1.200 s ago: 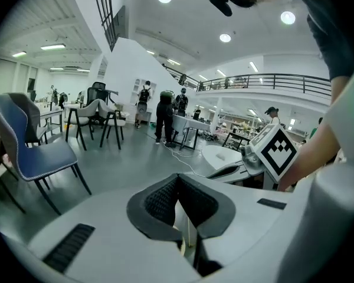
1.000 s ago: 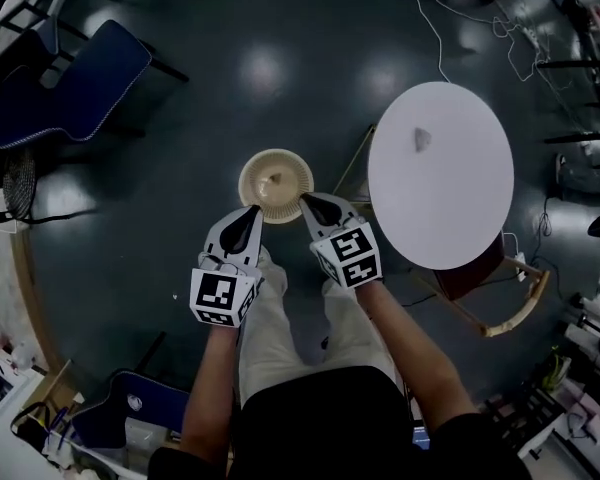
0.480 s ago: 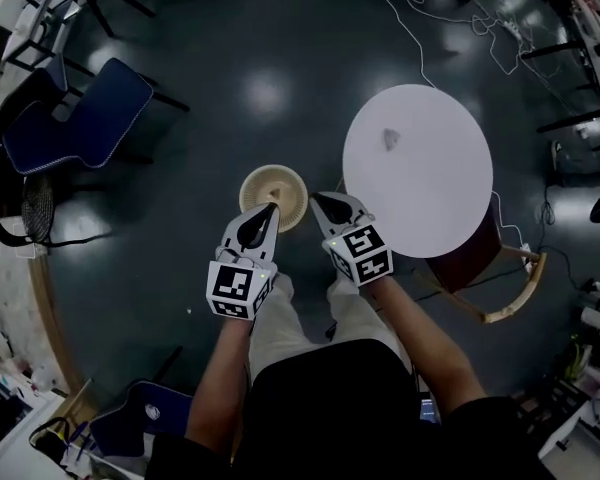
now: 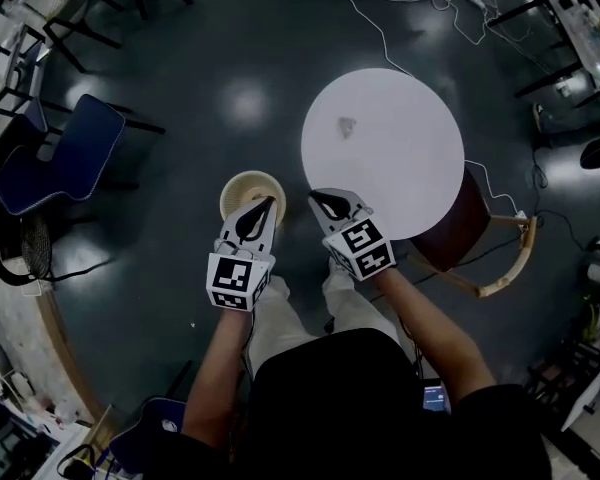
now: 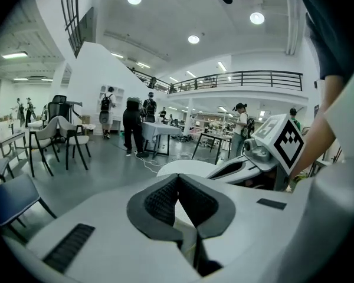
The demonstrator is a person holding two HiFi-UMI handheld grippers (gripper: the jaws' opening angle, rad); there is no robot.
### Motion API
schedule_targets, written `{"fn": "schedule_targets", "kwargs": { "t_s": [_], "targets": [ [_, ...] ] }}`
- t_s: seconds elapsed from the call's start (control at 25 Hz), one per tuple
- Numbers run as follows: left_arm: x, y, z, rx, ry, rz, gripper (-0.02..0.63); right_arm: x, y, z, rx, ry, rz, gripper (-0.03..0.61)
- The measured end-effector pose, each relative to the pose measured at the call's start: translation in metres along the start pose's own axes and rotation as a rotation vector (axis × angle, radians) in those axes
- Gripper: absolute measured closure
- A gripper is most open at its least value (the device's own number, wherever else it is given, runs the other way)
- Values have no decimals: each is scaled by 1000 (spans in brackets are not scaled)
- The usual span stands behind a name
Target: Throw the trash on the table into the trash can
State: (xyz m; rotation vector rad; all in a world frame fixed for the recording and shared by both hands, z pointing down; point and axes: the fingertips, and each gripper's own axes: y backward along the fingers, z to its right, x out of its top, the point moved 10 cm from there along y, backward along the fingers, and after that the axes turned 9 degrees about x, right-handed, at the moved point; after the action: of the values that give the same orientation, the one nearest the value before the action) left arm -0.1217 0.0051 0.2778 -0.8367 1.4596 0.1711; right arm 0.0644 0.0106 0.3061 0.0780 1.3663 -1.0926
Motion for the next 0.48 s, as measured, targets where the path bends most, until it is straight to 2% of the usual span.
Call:
{"fn": "schedule_targets", "kwargs": {
  "t_s": [0.16, 0.48],
  "targets": [
    [10, -32, 26, -60, 1, 18, 598, -17, 29, 27, -42, -25, 3, 558],
    [10, -95, 65, -84, -26, 18, 598, -49, 68, 77, -109, -68, 3, 558]
  ]
}}
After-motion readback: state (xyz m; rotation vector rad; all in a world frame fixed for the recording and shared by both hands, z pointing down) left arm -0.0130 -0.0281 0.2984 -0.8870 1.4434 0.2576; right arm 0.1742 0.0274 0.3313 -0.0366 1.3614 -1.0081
